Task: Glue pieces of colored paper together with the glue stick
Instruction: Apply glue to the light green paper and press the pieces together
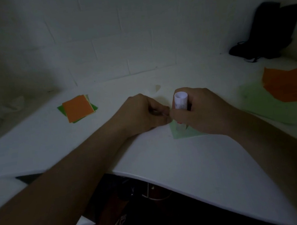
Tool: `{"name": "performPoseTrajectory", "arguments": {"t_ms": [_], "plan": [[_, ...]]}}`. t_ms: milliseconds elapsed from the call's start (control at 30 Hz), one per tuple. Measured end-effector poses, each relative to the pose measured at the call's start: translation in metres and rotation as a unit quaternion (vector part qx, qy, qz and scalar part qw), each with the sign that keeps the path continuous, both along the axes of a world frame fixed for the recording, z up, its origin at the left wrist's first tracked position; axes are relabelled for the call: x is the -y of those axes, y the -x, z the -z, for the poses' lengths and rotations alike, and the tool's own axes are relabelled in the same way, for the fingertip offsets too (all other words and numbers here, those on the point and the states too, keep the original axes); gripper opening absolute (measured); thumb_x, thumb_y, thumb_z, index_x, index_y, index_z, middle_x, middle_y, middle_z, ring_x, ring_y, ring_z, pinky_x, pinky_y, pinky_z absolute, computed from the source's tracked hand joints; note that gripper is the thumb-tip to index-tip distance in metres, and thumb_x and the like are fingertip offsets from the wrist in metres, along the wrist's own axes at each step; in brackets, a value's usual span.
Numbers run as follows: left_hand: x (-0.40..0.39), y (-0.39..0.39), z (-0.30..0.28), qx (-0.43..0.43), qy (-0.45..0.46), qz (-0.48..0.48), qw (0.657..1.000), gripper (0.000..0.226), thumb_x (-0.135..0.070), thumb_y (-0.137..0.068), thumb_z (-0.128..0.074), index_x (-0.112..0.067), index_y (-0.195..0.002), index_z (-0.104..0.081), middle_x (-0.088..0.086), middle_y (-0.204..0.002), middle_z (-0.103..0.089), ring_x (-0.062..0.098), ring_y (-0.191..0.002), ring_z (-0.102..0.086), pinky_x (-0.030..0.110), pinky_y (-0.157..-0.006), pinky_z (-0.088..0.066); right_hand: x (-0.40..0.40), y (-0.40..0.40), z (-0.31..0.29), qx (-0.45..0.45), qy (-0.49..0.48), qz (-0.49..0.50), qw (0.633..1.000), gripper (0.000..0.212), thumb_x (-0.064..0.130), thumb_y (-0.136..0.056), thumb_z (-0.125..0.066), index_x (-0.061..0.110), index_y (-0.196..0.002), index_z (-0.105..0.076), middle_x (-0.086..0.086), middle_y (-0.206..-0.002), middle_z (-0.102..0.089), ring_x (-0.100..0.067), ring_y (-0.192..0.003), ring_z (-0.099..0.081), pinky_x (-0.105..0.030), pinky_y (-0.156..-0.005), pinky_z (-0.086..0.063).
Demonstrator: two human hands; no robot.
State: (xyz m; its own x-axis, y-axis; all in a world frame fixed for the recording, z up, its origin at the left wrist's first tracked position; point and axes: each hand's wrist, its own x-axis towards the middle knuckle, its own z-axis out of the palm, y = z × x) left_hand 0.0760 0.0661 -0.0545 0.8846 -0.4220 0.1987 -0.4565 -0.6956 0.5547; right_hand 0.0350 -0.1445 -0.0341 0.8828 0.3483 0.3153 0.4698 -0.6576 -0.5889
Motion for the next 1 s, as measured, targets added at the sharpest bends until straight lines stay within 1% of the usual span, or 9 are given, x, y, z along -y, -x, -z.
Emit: {"name": "performPoseTrajectory", "arguments": {"t_ms": [167, 367, 500, 567, 633, 700, 800, 900, 1000], "plan": [[0.000, 0.001, -0.001, 0.015, -0.014, 0.012, 1.000, 0.019, -0.043, -0.082, -0.081, -0.045, -0.100, -0.079, -0.040, -0.066, -0.059, -0.023, -0.076, -0.059, 0.000, -0.068, -0.036, -0.001, 0.001, 0.000, 0.009, 0.018, -0.024, 1.000, 0.026, 0.022, -0.084, -0.067, 0.014, -0.068, -0.048, -0.005, -0.066, -0.055, -0.018, -0.060, -0.053, -0.040, -0.058, -0.042], [-0.001, 0.004, -0.002, -0.002, 0.005, 0.006, 1.000, 0.017, -0.045, -0.082, -0.083, -0.045, -0.098, -0.079, -0.039, -0.077, -0.063, -0.026, -0.084, -0.058, -0.004, -0.076, -0.035, 0.006, -0.005, -0.003, 0.030, -0.113, 0.021, 0.993, 0.026, 0.039, -0.078, -0.062, 0.015, -0.070, -0.056, -0.005, -0.069, -0.062, -0.027, -0.067, -0.061, -0.050, -0.065, -0.051], [-0.001, 0.005, -0.004, 0.008, -0.019, 0.017, 1.000, 0.014, -0.041, -0.084, -0.080, -0.053, -0.083, -0.073, -0.032, -0.067, -0.064, -0.017, -0.074, -0.061, 0.005, -0.066, -0.039, -0.003, 0.002, 0.003, -0.001, -0.051, -0.011, 0.999, 0.026, 0.046, -0.082, -0.065, 0.022, -0.074, -0.060, 0.001, -0.074, -0.066, -0.020, -0.070, -0.063, -0.046, -0.067, -0.053], [-0.001, 0.006, -0.006, -0.004, -0.019, 0.020, 1.000, 0.011, -0.039, -0.089, -0.074, -0.045, -0.096, -0.079, -0.021, -0.076, -0.072, -0.010, -0.076, -0.064, 0.012, -0.070, -0.045, -0.004, 0.002, 0.005, -0.017, -0.036, -0.010, 0.999, 0.022, 0.040, -0.087, -0.070, 0.023, -0.077, -0.060, 0.004, -0.074, -0.066, -0.015, -0.067, -0.061, -0.038, -0.064, -0.050], [-0.002, 0.006, -0.006, -0.017, -0.019, 0.015, 1.000, 0.017, -0.034, -0.094, -0.069, -0.040, -0.105, -0.080, -0.021, -0.086, -0.075, -0.007, -0.081, -0.065, 0.013, -0.076, -0.047, -0.004, 0.003, 0.005, -0.021, -0.027, -0.017, 0.999, 0.021, 0.037, -0.090, -0.071, 0.023, -0.078, -0.060, 0.004, -0.075, -0.067, -0.014, -0.067, -0.061, -0.036, -0.064, -0.048], [-0.003, 0.006, -0.007, -0.037, -0.013, 0.009, 0.999, 0.026, -0.028, -0.096, -0.066, -0.051, -0.095, -0.077, -0.029, -0.078, -0.070, -0.011, -0.078, -0.063, 0.008, -0.072, -0.043, -0.005, 0.004, 0.003, -0.025, -0.014, -0.026, 0.999, 0.021, 0.038, -0.090, -0.070, 0.021, -0.081, -0.059, 0.002, -0.076, -0.066, -0.019, -0.068, -0.061, -0.038, -0.063, -0.048], [-0.002, 0.007, -0.009, -0.049, -0.001, -0.001, 0.999, 0.040, -0.027, -0.094, -0.067, -0.062, -0.075, -0.067, -0.023, -0.081, -0.074, -0.007, -0.080, -0.066, 0.015, -0.074, -0.047, -0.006, 0.007, 0.002, -0.035, -0.015, -0.036, 0.999, 0.021, 0.034, -0.089, -0.070, 0.021, -0.080, -0.057, -0.001, -0.075, -0.064, -0.020, -0.067, -0.058, -0.036, -0.061, -0.046], [-0.001, 0.008, -0.010, -0.049, 0.003, 0.001, 0.999, 0.048, -0.028, -0.094, -0.067, -0.067, -0.067, -0.064, -0.014, -0.082, -0.076, -0.002, -0.080, -0.067, 0.019, -0.075, -0.048, -0.006, 0.010, 0.002, -0.047, -0.021, -0.048, 0.998, 0.019, 0.029, -0.090, -0.072, 0.019, -0.081, -0.058, -0.002, -0.076, -0.065, -0.023, -0.070, -0.059, -0.037, -0.062, -0.047], [0.000, 0.008, -0.009, -0.049, -0.001, 0.000, 0.999, 0.049, -0.029, -0.095, -0.067, -0.068, -0.065, -0.064, -0.023, -0.077, -0.073, -0.007, -0.077, -0.064, 0.017, -0.072, -0.044, -0.006, 0.011, 0.002, -0.049, -0.031, -0.059, 0.997, 0.018, 0.028, -0.089, -0.073, 0.021, -0.078, -0.059, -0.001, -0.076, -0.066, -0.024, -0.071, -0.061, -0.041, -0.065, -0.049]]}}
